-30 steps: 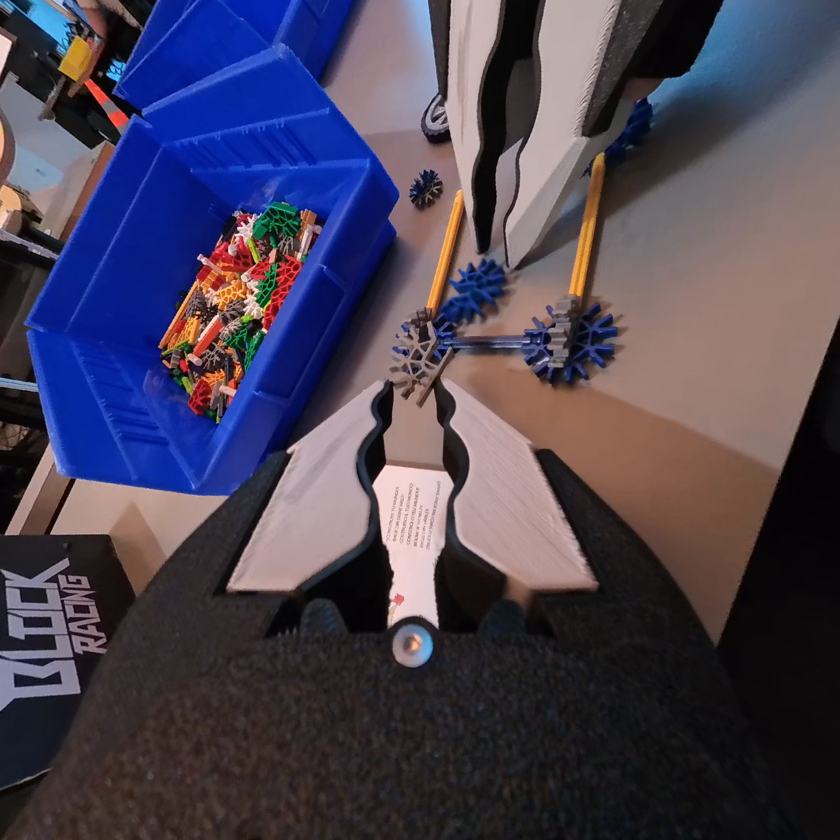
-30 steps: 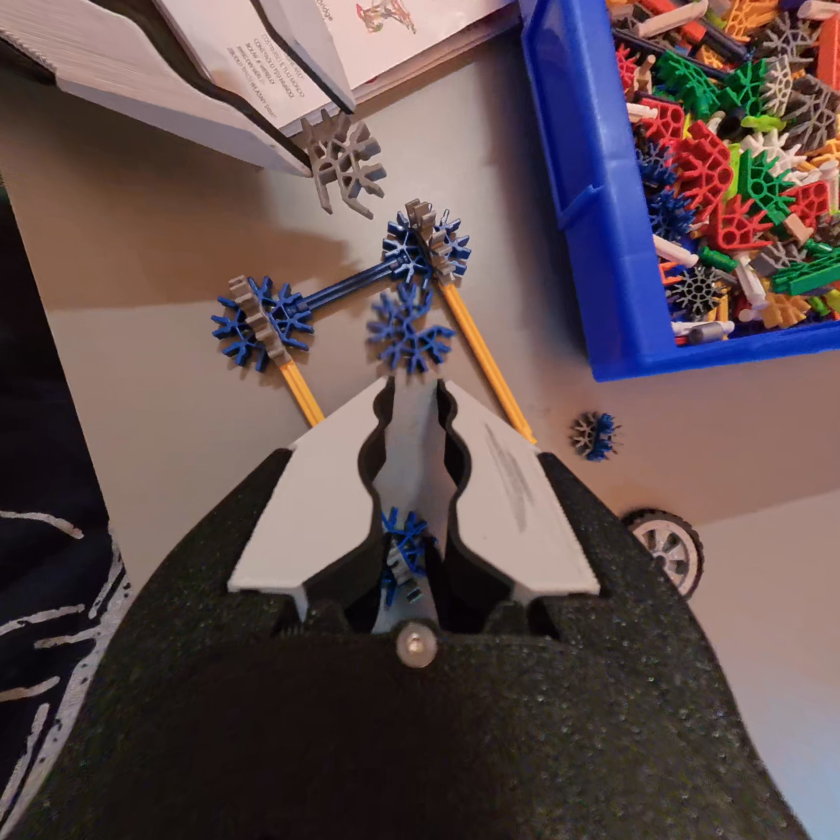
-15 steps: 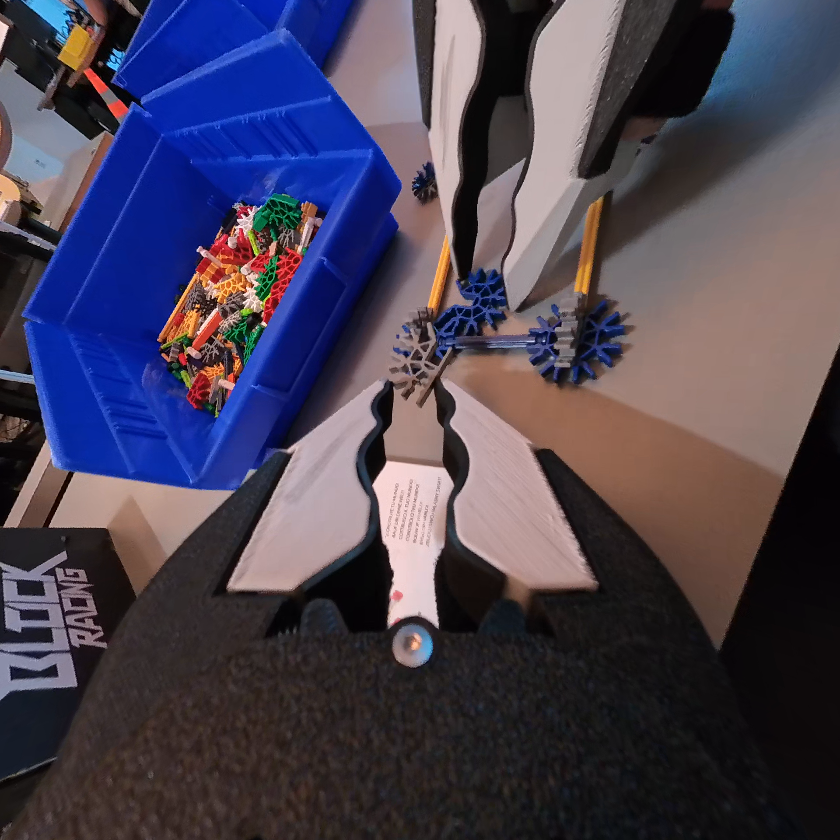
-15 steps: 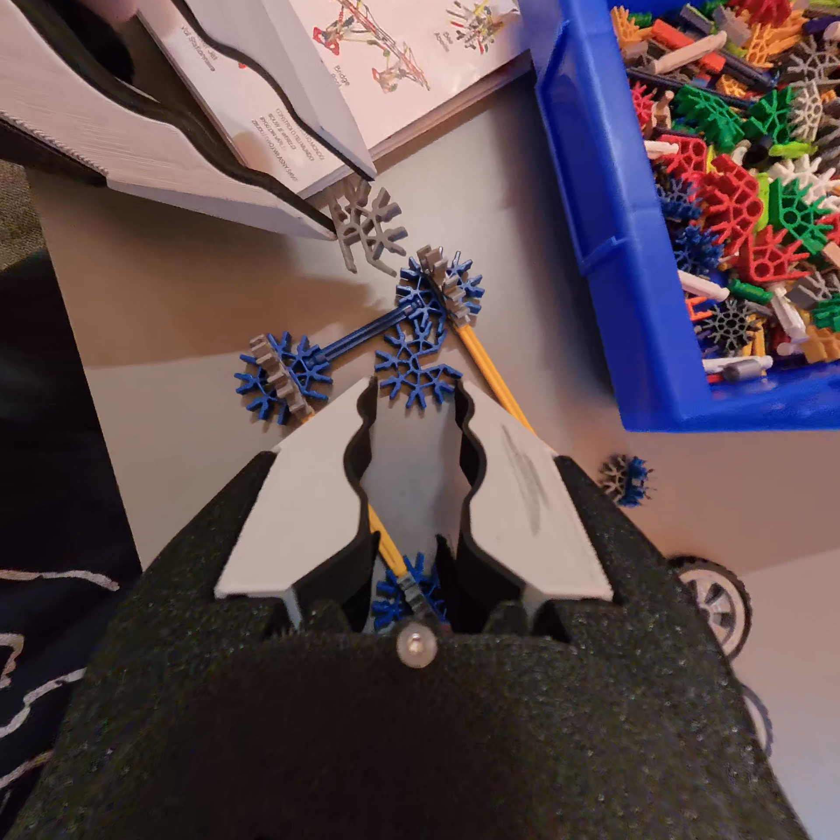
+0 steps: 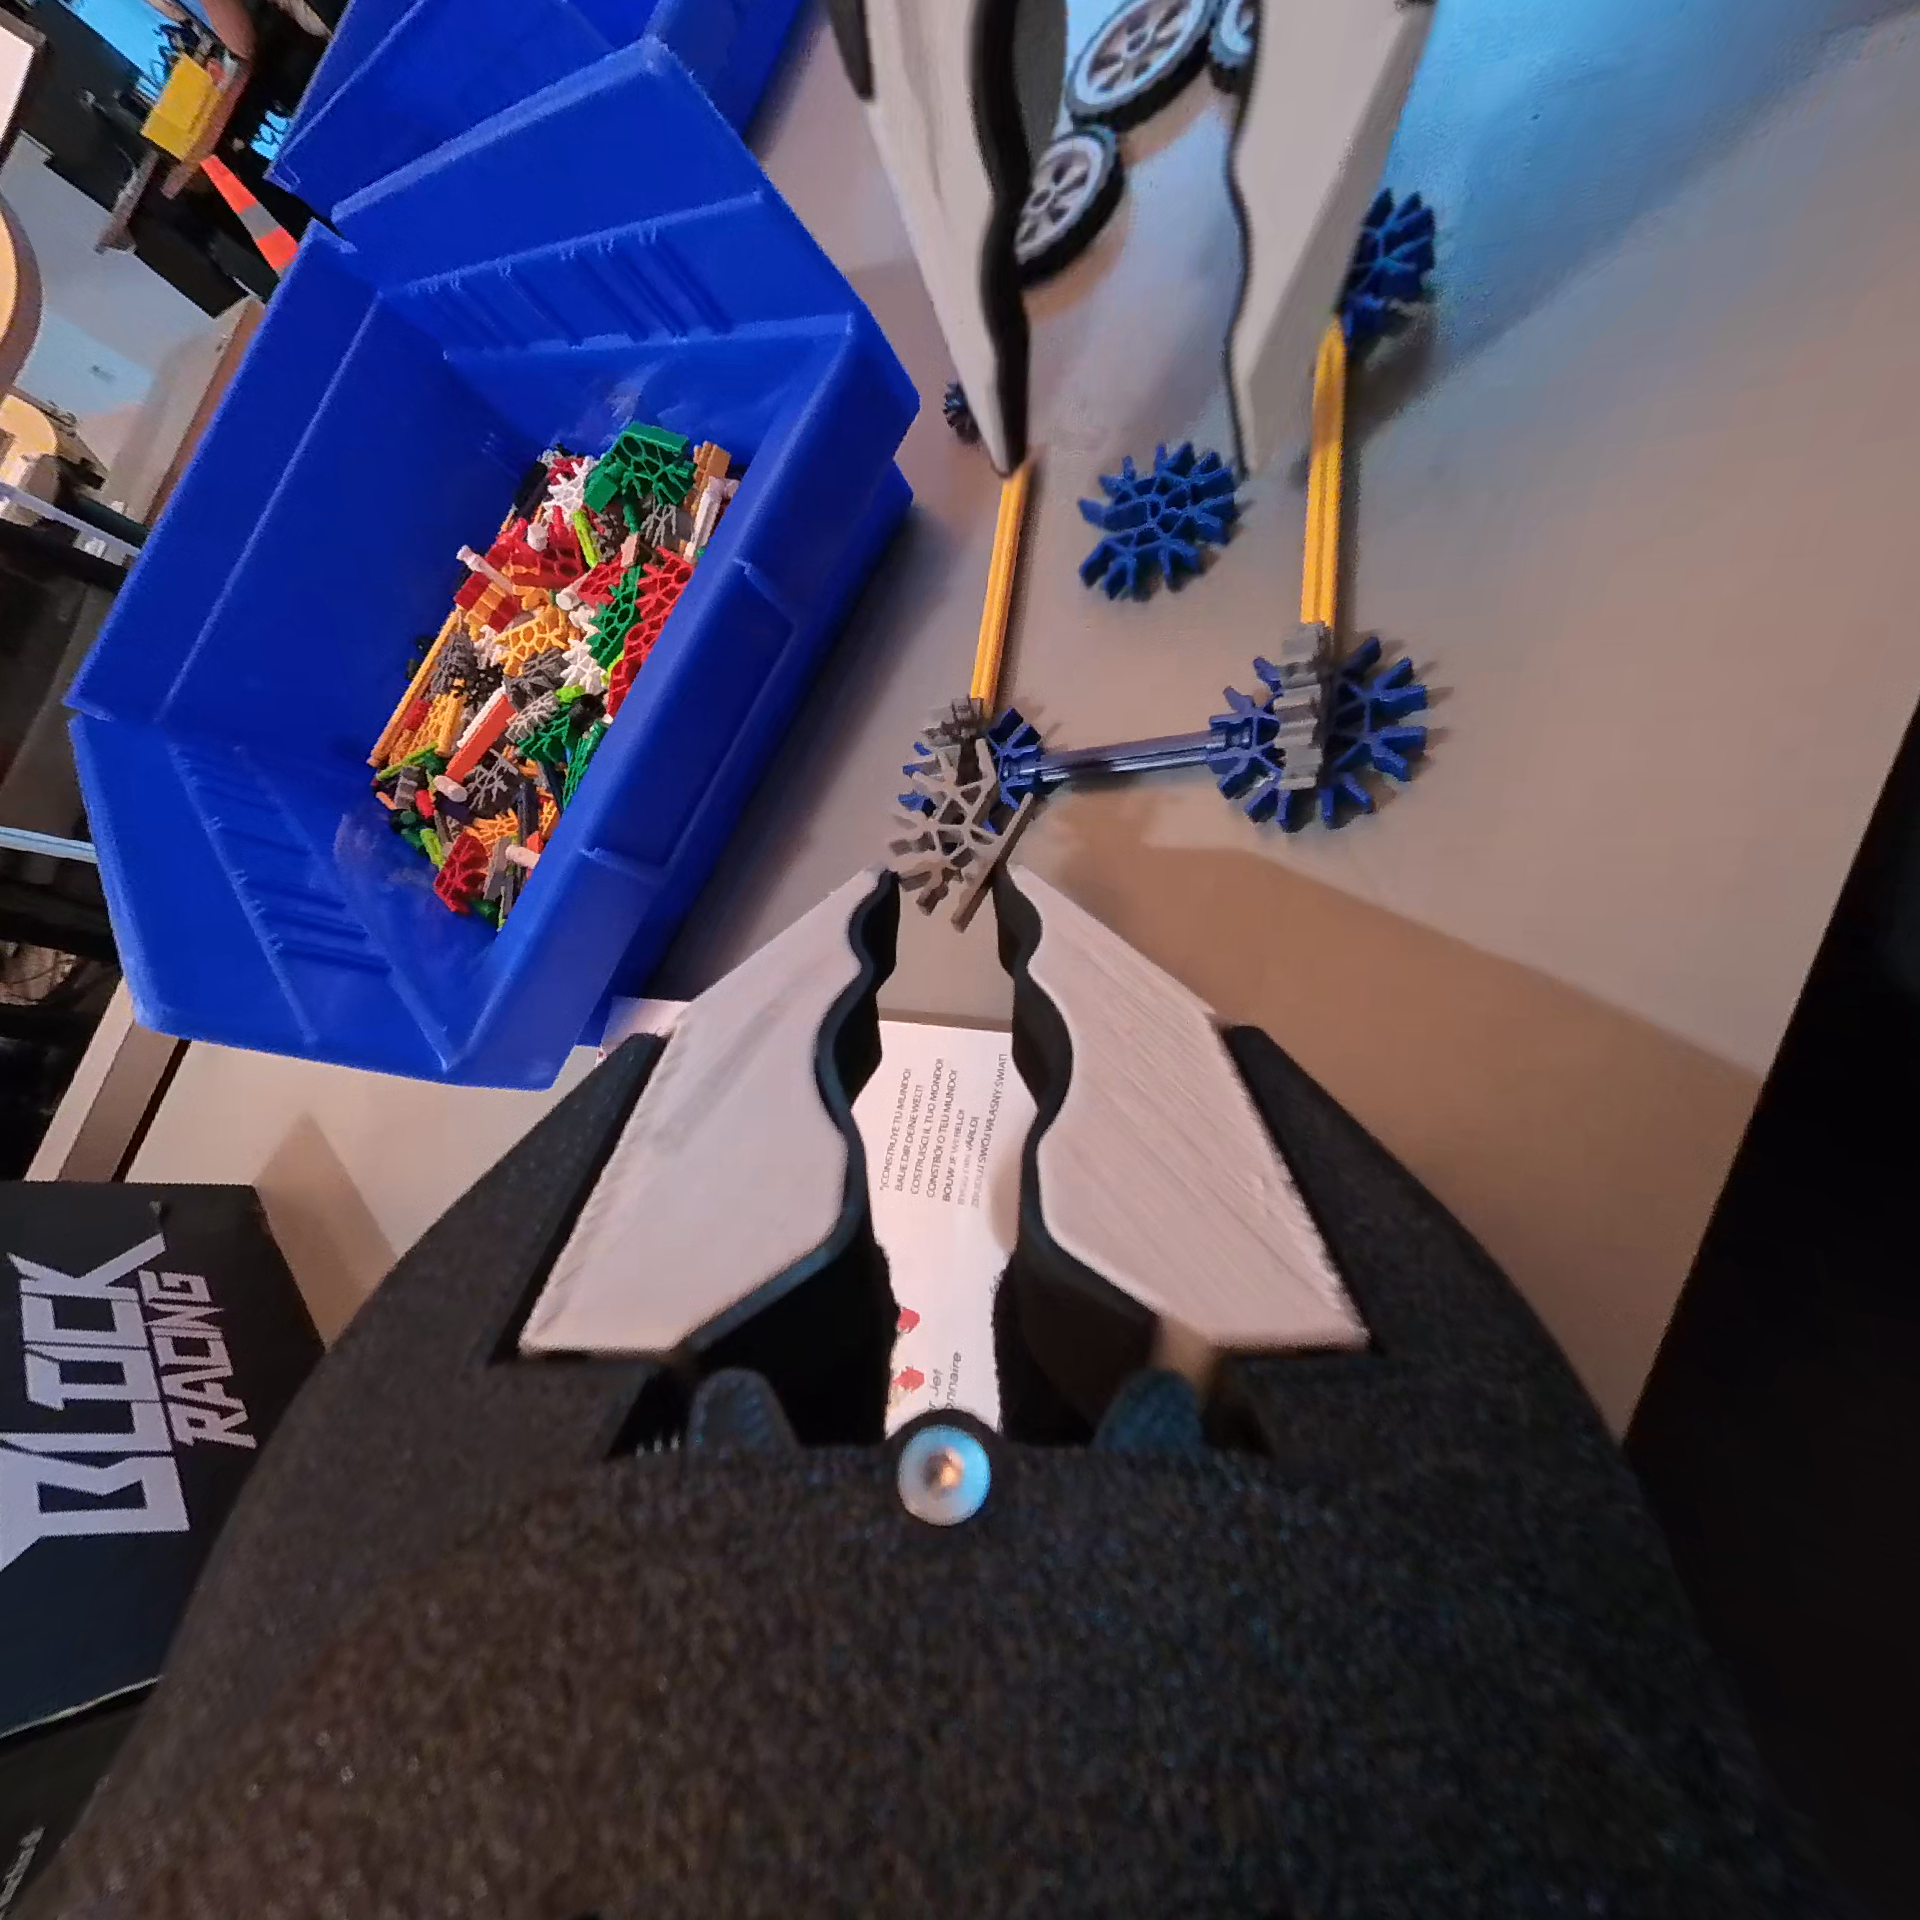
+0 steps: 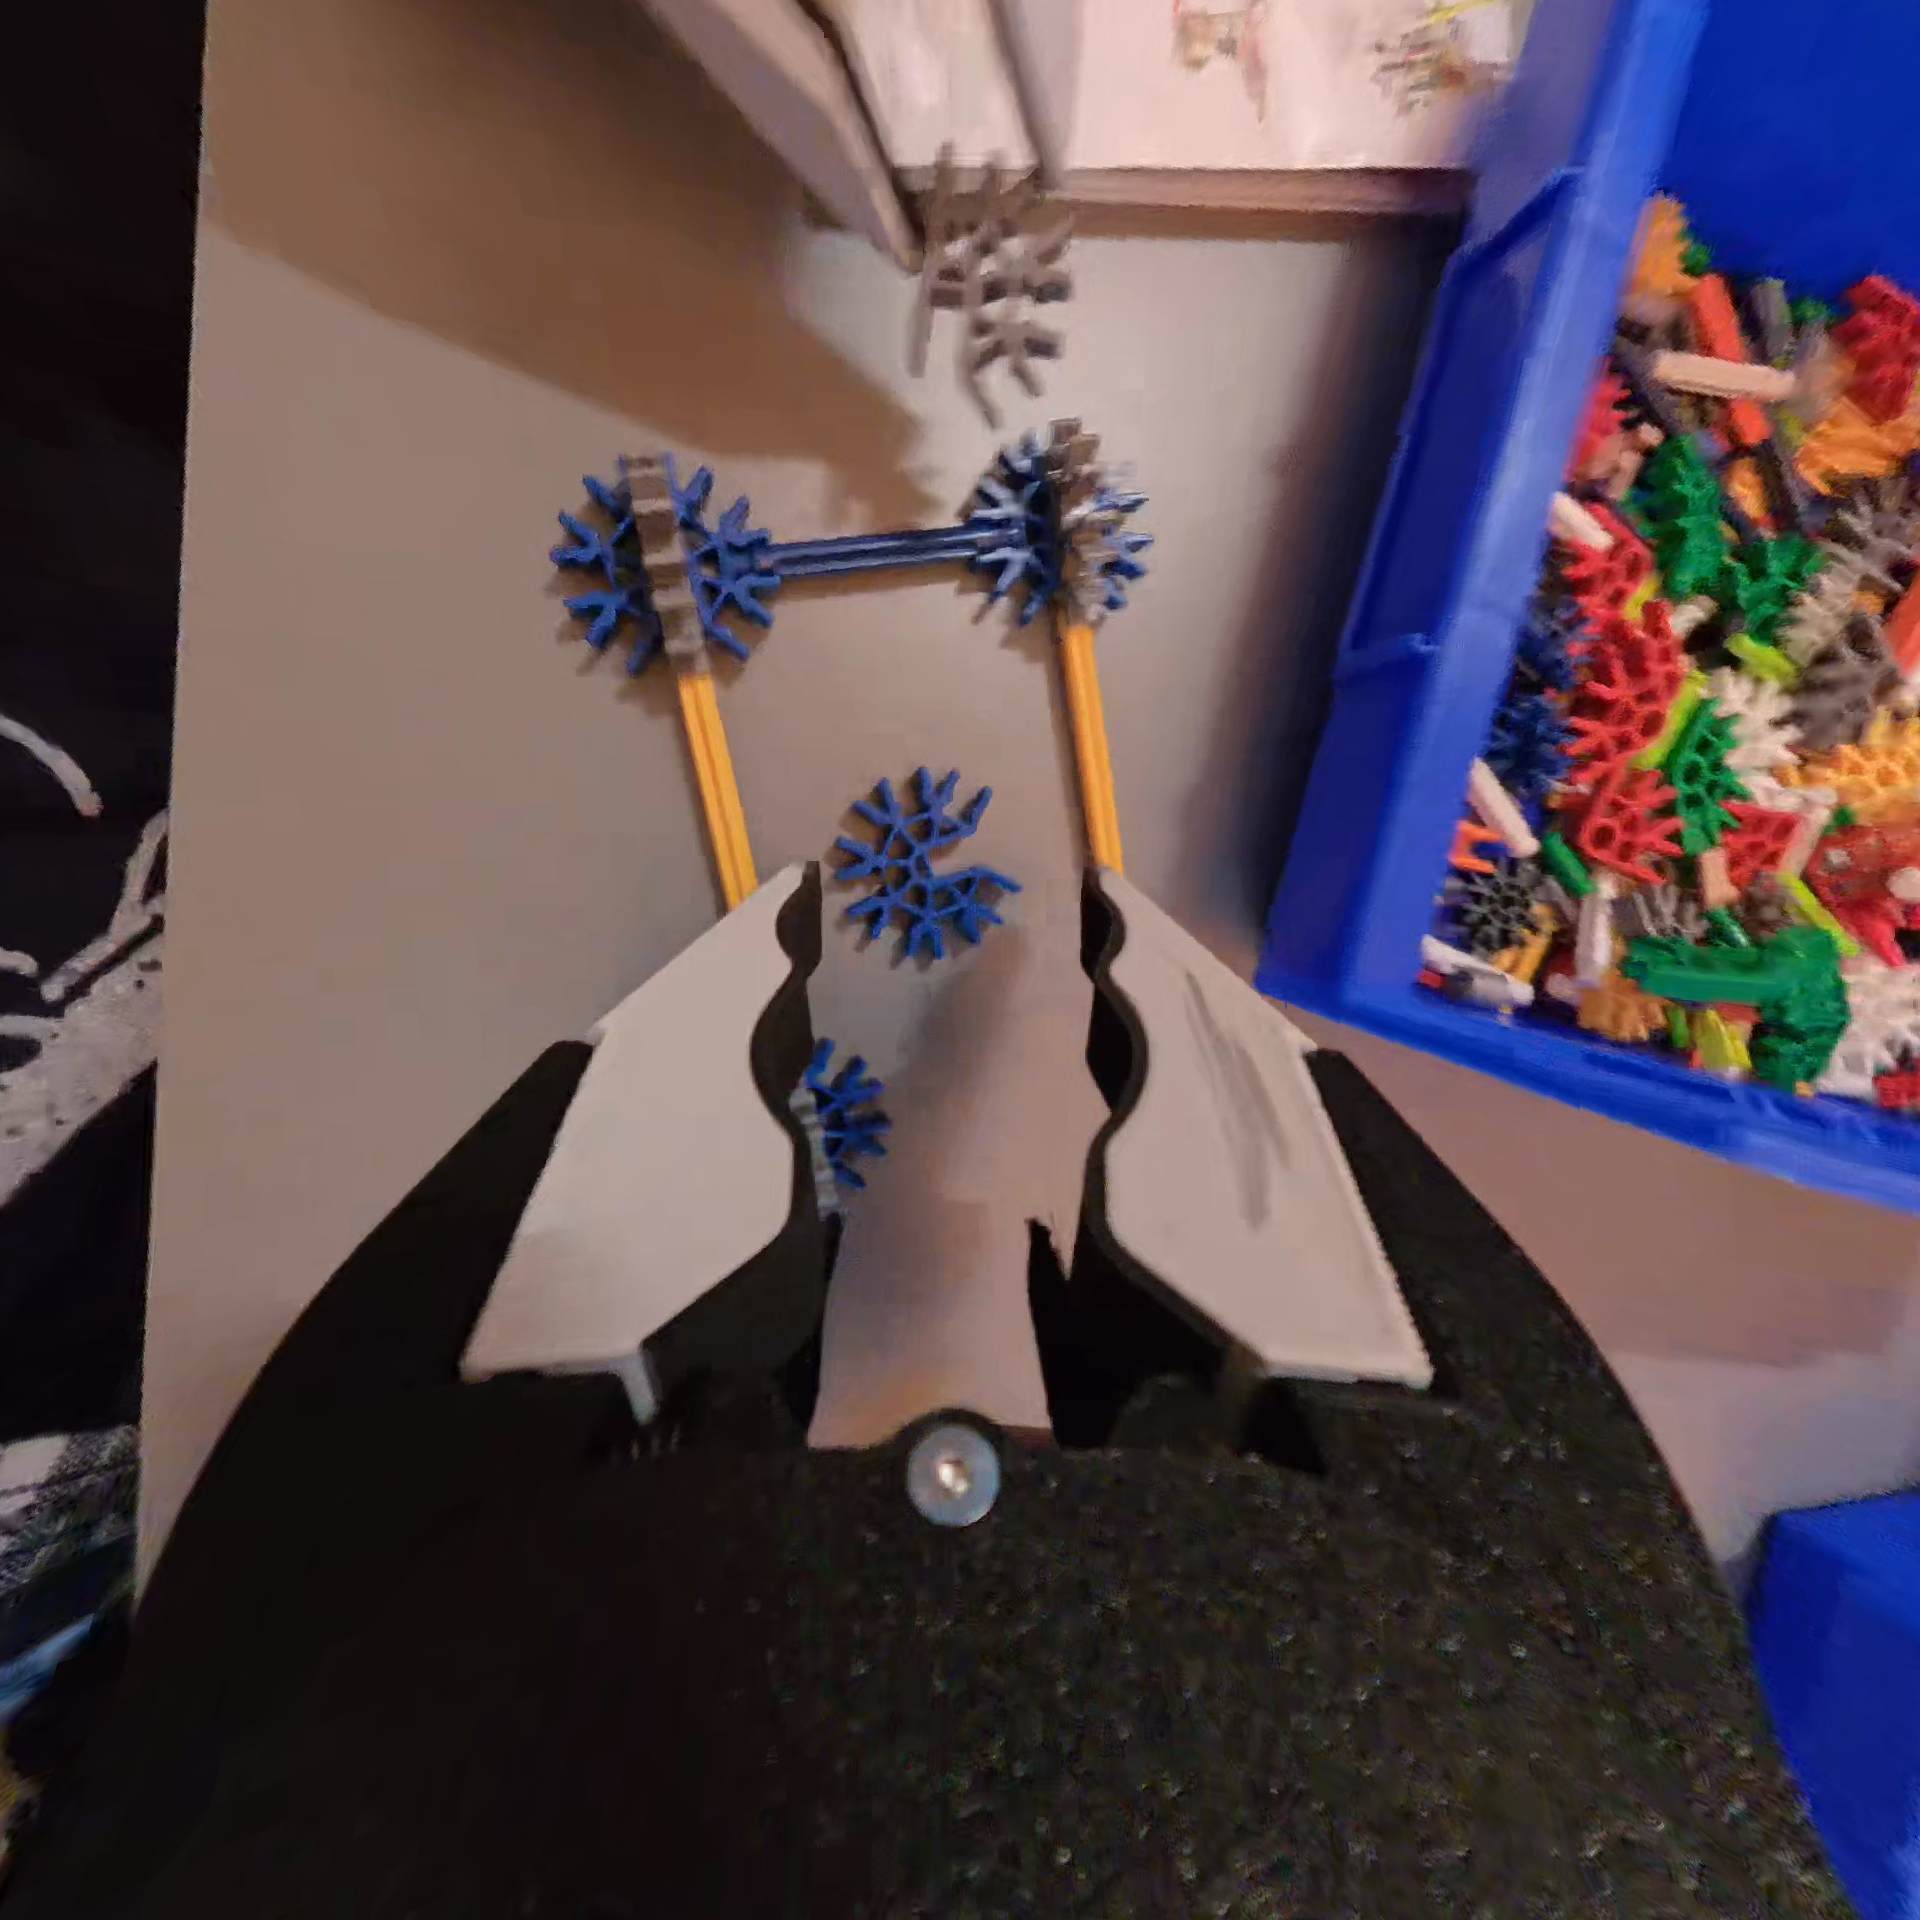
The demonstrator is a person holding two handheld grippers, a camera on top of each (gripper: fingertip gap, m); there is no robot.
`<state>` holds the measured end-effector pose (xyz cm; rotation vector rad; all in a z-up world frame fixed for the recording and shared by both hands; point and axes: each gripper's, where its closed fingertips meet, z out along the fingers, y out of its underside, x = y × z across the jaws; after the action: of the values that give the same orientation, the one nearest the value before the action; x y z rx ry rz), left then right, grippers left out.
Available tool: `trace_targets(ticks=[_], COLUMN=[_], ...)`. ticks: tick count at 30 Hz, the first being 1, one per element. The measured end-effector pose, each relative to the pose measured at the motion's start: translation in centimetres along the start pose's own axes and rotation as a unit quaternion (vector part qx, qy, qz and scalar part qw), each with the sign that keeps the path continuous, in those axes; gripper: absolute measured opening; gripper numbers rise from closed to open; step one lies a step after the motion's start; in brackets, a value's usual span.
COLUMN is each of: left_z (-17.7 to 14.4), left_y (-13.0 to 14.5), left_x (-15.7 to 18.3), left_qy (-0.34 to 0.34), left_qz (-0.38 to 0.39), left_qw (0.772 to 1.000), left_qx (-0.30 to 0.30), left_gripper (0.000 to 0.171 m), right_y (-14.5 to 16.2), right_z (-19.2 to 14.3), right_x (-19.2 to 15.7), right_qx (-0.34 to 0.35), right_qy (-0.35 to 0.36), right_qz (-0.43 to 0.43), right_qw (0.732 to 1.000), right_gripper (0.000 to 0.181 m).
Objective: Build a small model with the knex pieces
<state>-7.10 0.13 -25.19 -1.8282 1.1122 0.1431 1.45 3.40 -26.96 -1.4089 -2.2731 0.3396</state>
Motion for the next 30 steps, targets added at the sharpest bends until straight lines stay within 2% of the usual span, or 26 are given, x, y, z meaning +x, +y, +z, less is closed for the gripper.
trace_targets(ticks=[6,9,13,21,24,30], left_z=[0.1,0.5,0.6,0.1,-0.1,-0.7], left_y=[0.0,0.0,-0.5,-0.3,-0.4,-1.9], left_x=[-0.1,0.0,0.1,0.2,0.2,0.0], left_qy=[0.0,0.004,0.005,-0.001,-0.005,-0.017], left_qz=[-0.006,-0.004,-0.001,-0.013,-0.012,0.004], left_qw=[1.0,1.0,1.0,1.0,1.0,0.999], left_qx=[0.004,0.003,0.006,0.01,0.018,0.05], left_gripper=[0.016,0.016,0.016,0.016,0.016,0.016], right_y=[0.4,0.1,0.6,-0.1,-1.0,-4.9], right_z=[-1.0,-0.4,1.0,1.2,0.6,-1.6], right_x=[0.9,0.1,-0.4,-0.2,-0.3,-1.5], right_qx=[0.011,0.023,0.008,0.028,0.056,0.153], right_qy=[0.018,0.022,0.041,0.037,0.019,-0.054], right_qz=[0.188,0.237,0.239,0.213,0.211,0.169], right_qw=[0.982,0.971,0.97,0.976,0.976,0.972], right_gripper=[0.047,0.044,0.039,0.037,0.037,0.037])
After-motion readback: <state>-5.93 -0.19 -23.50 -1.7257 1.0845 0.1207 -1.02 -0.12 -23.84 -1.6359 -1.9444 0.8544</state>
